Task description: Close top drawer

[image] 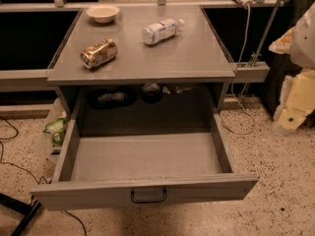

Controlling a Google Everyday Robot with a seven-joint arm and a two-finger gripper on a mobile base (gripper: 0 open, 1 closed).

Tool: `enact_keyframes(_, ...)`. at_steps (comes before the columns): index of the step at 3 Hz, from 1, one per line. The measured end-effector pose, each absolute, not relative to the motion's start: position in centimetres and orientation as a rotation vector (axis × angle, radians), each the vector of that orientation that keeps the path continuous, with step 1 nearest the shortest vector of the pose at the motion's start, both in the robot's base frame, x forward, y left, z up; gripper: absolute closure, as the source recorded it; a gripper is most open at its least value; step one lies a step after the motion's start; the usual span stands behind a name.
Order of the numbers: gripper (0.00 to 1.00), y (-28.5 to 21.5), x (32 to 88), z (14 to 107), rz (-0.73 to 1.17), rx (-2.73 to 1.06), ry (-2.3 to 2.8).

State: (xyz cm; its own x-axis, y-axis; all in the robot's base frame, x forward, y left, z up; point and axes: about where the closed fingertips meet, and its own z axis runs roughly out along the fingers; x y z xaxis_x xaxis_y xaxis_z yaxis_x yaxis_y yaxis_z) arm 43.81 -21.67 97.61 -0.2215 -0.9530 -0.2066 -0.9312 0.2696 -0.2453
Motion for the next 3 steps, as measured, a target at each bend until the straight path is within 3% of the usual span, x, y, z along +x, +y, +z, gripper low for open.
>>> enact_keyframes(3, 0.0, -18.8, 42.5, 95.8, -0.2, -1.633, 2.211)
